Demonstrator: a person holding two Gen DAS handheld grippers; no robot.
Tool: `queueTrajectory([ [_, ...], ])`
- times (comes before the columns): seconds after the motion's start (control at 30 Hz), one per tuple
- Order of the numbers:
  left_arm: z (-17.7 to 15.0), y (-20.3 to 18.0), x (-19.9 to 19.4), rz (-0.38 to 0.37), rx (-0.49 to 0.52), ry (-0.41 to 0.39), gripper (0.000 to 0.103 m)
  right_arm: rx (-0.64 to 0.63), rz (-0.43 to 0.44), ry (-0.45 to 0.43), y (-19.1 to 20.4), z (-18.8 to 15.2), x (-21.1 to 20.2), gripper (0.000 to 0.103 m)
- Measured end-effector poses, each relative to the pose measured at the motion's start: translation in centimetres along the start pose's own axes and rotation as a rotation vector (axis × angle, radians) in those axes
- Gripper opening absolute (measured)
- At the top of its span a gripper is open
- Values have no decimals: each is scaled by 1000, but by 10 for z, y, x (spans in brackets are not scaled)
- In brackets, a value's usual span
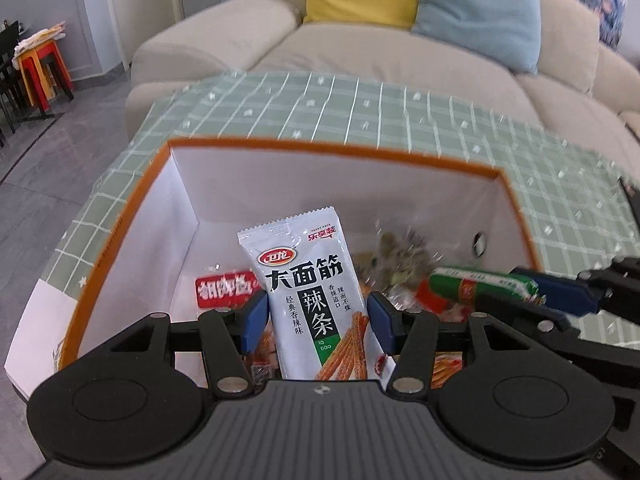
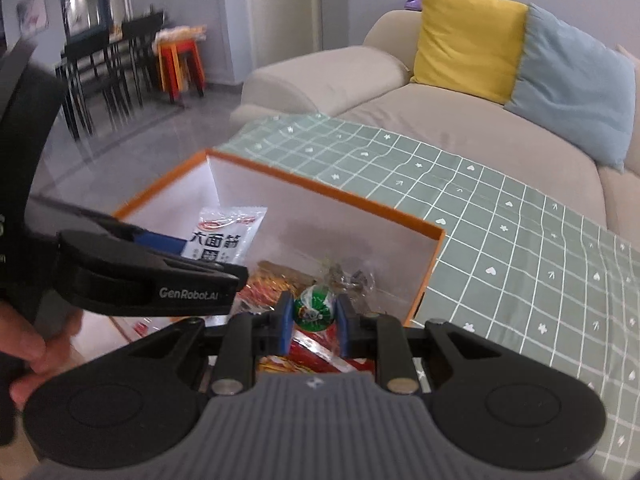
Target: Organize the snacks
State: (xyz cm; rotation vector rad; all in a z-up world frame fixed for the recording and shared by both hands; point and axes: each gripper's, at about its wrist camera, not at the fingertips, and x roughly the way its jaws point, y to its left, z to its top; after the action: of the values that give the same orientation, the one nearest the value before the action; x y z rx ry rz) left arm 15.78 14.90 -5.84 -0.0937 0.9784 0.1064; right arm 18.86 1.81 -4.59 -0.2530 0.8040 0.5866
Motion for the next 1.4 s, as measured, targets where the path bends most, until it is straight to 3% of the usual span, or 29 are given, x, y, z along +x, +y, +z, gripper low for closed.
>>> queueTrajectory([
  [0.5,-7,2,37,51,57,152,62,-84,33,111,11,-8,33,19],
  [0.67,-10,1,35,51,56,145,69,-24,60,153,3,-9,35,20],
  [0.73,-10,3,32,45,46,134,78,4,75,150,1,-8,32,25],
  [0.9,-10,7,17,33,14,85,85,51,101,132,-2,-4,24,38],
  [1.07,-8,13,-9,6,-49,-6,87,91,101,76,-5,1,4,58],
  [1.27,-4,9,-49,0,-57,-177,87,185,62,-29,-20,5,-33,77],
  [1.4,-5,4,-78,16,-34,-296,87,242,25,-106,-30,8,-62,85],
])
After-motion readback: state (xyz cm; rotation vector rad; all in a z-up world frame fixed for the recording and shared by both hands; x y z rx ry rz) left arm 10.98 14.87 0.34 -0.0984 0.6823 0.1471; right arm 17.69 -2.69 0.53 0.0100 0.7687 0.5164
